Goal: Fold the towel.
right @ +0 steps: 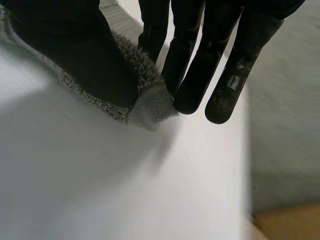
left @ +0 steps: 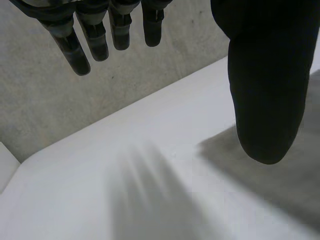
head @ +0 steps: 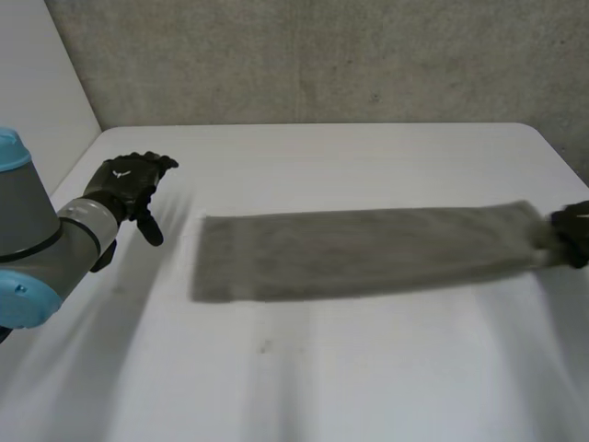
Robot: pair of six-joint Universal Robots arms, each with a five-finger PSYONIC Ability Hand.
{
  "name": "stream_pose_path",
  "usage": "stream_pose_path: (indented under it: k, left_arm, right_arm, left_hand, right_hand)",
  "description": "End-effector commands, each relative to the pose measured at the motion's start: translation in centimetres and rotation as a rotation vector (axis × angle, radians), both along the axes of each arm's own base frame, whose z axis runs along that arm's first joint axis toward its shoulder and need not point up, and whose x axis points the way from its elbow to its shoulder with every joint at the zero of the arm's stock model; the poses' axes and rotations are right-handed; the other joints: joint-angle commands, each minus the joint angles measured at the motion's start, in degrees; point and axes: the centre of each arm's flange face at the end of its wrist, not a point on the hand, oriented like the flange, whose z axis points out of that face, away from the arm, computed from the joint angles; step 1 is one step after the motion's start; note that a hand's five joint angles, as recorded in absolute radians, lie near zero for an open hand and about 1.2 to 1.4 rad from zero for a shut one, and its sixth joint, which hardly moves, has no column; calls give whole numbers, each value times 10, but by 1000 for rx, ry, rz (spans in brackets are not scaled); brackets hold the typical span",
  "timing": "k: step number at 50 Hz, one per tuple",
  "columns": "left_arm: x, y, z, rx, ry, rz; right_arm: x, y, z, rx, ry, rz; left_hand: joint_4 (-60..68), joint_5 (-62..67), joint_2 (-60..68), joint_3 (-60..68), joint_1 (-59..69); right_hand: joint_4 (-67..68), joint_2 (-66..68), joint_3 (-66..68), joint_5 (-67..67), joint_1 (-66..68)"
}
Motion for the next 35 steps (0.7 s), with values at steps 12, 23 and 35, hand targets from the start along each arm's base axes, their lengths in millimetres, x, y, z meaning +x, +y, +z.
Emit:
stream_pose_path:
  k: [12,23,35]
  left_arm:
    - [6,22,23,-39,14,3]
    - [5,28,21,-28,13,-1]
    - [-20,37,11,-13,12,-76]
  right_arm:
    - [92,25,112,-333,16,174]
    - [266,146,60,-263,-111,760]
    - [287,182,3,-98,-94,828]
  left_hand:
    - [4,-16,5,4,-1]
    - [4,-16,5,4,-1]
    - [4,-16,5,4,-1]
  right_hand:
    - [118,129,125,145,261]
    - [118,129,125,145,261]
    - [-582,-571,-575,-555,-439]
